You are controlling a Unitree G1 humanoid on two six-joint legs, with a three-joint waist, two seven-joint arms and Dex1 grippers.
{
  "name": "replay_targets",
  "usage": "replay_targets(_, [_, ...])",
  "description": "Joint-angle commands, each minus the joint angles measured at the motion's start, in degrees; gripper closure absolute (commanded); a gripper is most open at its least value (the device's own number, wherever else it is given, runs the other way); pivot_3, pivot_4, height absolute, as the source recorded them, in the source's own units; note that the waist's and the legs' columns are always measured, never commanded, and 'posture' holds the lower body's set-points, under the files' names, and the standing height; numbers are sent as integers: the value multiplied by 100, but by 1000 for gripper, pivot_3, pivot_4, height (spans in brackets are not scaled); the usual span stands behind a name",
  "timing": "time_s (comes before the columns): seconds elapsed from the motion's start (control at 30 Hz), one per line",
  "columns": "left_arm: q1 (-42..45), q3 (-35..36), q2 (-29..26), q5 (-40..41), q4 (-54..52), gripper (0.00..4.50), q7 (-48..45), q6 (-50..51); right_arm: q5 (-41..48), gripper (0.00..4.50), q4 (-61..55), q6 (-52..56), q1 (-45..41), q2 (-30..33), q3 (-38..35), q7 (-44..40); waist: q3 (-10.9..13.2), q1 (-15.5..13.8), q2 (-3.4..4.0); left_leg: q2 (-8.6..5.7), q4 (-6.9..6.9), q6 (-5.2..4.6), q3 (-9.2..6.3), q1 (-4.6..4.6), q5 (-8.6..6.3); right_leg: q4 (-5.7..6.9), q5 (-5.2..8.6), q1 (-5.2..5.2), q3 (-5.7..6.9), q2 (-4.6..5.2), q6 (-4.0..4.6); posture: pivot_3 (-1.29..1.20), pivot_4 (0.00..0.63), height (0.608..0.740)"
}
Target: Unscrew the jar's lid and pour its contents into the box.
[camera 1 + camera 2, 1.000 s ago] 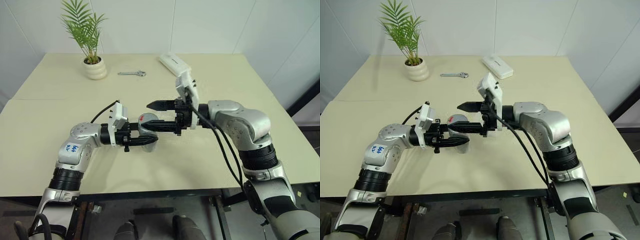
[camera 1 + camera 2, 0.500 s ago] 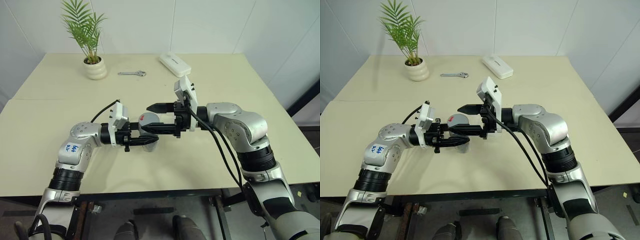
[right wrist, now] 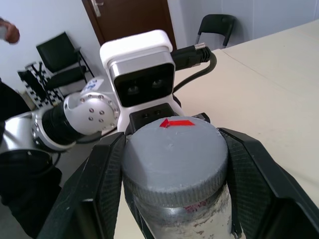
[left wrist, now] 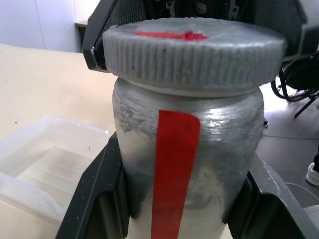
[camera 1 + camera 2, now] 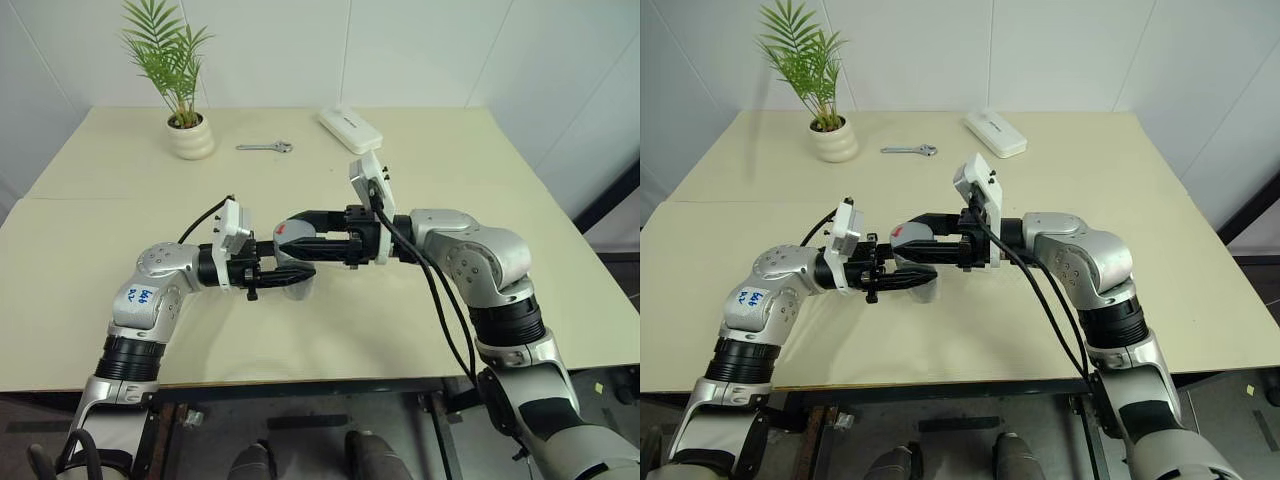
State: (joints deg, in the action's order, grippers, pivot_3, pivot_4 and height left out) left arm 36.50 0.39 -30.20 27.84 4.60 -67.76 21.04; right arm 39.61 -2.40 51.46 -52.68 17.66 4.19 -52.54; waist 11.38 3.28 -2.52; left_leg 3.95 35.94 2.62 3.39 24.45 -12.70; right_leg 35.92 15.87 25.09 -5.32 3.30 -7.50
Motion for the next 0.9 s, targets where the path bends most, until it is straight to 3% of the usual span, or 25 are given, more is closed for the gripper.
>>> replay_targets(0.03, [-52,-49,-56,7,-196,2576,-30,-14,994,1938,-75,330,-312,-385,-1026,577,0,1,1,0,-1,0,0,0,0,1,0,0,-1,0,0,0,150,740])
replay_targets(0.2, [-76,-67,-84,13,-210,2576,-25,-24,1207,1938,-75,495,-379,-322,-1223,814,0,-3,0,2,0,0,-1,0,0,0,0,-1,1,0,0,0,150,740])
replay_targets(0.33, [-178,41,-211,18,-221,2576,10,-3,-161,1938,136,-669,24,397,-575,621,0,-2,0,1,-2,0,-1,0,0,-6,0,-1,1,0,0,0,150,740])
replay_targets(0.43, [-278,128,-318,45,-248,2576,73,6,-933,1938,791,-1659,326,733,-575,712,0,-3,0,-1,-1,0,0,1,0,-8,0,-1,0,0,0,0,150,740])
replay_targets(0.7, [-471,355,-300,175,-421,2576,365,102,-1684,1938,2215,-3521,1534,1059,-1830,1784,0,-26,0,-1,-11,0,1,0,0,-15,1,-2,-1,0,-1,0,150,740])
replay_targets(0.9, [-329,382,-220,177,-310,2576,436,175,-1978,1938,2792,-4347,2251,1074,-2063,1980,1,60,1,-5,-9,0,8,-5,0,-20,-5,-8,-10,1,-12,0,150,740])
